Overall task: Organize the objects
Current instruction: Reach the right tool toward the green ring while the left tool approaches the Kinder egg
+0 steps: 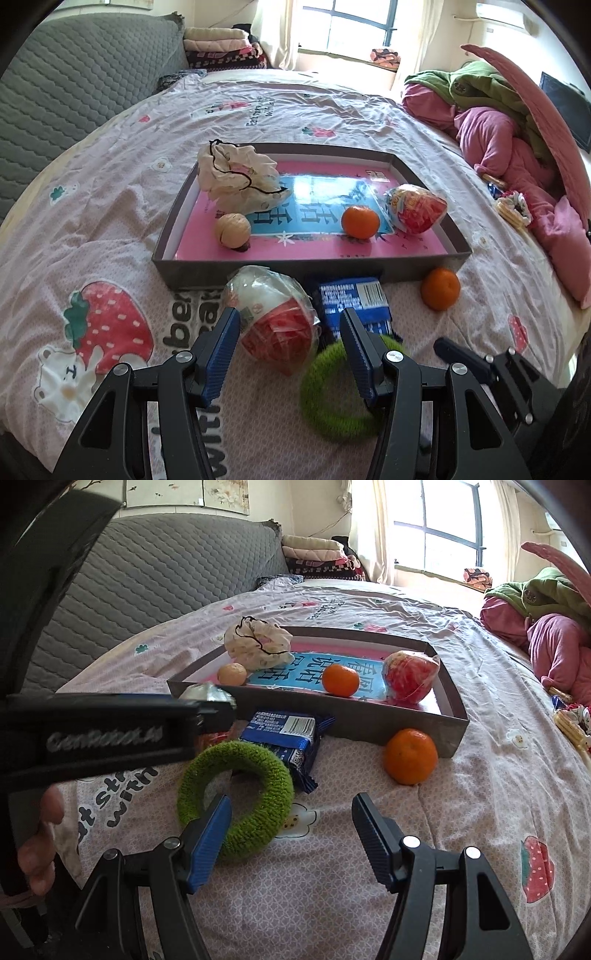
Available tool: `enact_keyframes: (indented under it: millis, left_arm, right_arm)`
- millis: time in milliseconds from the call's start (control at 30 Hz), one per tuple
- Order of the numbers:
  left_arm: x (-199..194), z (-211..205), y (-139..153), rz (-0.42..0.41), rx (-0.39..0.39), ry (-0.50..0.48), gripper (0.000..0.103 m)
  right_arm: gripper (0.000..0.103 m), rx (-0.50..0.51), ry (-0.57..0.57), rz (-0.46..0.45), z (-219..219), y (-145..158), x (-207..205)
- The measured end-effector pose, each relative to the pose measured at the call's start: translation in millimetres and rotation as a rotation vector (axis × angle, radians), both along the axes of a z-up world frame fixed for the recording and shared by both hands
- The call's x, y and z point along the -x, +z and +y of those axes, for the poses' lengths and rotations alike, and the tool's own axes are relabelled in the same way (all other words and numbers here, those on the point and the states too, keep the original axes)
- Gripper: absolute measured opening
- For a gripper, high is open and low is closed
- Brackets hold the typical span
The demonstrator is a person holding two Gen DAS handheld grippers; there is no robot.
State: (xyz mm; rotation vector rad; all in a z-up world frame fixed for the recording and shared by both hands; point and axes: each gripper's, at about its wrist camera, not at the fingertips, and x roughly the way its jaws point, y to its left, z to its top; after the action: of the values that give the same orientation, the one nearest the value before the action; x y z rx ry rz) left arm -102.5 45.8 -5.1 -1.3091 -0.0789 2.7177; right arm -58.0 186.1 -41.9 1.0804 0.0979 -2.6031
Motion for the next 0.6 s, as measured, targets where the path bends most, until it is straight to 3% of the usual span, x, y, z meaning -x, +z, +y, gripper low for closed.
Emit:
enact_keyframes:
  millis: [67,167,300,600]
  left_arm:
    - [4,1,-2,-0.001,0.009,0.005,0.059]
    - [8,2,-5,-0.002,0.014,0.010,0.068]
    - [9,3,-12,-0.004,0.078,0.034,0.069]
    - [15,-17,-29,-0.054,0.047,0.078,0.069]
  right_arm:
    - [0.067,0.001,0.003,-0.005,-1,-1,1]
    - [0.067,-0.002,0.009,-0.012,-3,-3,2]
    - [0.067,-0.001,0.008,-0.019,-3,-6,3]
    - [0.067,0.008,0.001,-0.035,-3,-8,6]
